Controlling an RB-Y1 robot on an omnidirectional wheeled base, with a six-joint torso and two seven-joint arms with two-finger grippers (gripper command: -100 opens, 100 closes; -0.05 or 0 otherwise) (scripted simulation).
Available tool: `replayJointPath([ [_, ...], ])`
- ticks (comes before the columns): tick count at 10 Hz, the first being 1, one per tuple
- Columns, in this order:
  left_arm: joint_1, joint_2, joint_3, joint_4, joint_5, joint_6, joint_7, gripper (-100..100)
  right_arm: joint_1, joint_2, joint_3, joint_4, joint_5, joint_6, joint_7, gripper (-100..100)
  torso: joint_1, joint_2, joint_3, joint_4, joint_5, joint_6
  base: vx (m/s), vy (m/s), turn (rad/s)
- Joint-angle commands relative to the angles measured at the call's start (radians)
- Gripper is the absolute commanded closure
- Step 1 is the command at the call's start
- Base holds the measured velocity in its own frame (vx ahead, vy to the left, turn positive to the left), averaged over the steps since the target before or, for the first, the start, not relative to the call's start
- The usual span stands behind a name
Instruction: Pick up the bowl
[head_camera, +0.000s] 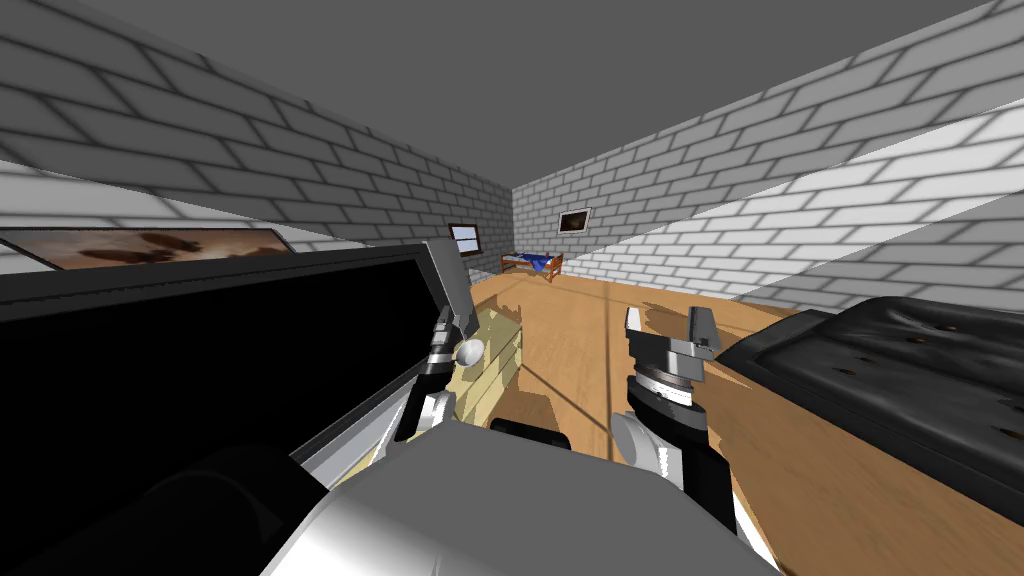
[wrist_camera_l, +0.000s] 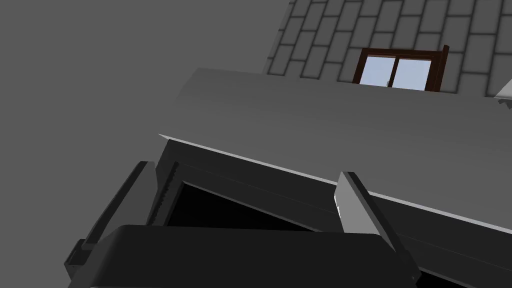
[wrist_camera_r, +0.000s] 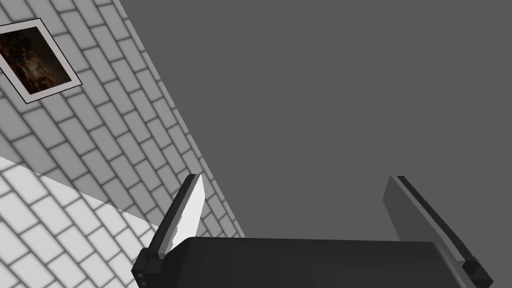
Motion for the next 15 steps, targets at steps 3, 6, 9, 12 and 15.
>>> replayJointPath([
  [3, -0.021, 0.075, -0.001, 0.02, 0.016, 0.064, -0.007, -100, 0.0, 0.0, 0.0, 0.0, 0.0, 0.0, 0.0, 0, 0.001, 0.002, 0.001, 0.0, 0.0, 0.0, -0.033, 0.005, -0.026],
  [6, -0.047, 0.131, -0.002, 0.043, 0.035, 0.138, -0.018, -100, 0.0, 0.0, 0.0, 0.0, 0.0, 0.0, 0.0, 0, 0.001, 0.003, 0.002, 0.001, 0.0, 0.0, -0.058, 0.005, -0.031],
  [9, -0.067, 0.17, -0.003, 0.062, 0.051, 0.205, -0.028, -100, 0.0, 0.0, 0.0, 0.0, 0.0, 0.0, 0.0, 0, 0.001, 0.006, 0.003, 0.001, 0.0, 0.0, -0.076, 0.005, -0.023],
  [12, -0.088, 0.209, -0.004, 0.082, 0.069, 0.274, -0.04, -100, 0.0, 0.0, 0.0, 0.0, 0.0, 0.0, 0.0, 0, 0.0, 0.004, 0.003, 0.001, 0.0, 0.0, -0.061, 0.0, -0.022],
  [15, -0.11, 0.246, -0.005, 0.105, 0.088, 0.347, -0.052, -100, 0.0, 0.0, 0.0, 0.0, 0.0, 0.0, 0.0, 0, 0.0, 0.005, 0.003, 0.001, 0.0, 0.0, -0.067, -0.005, -0.026],
])
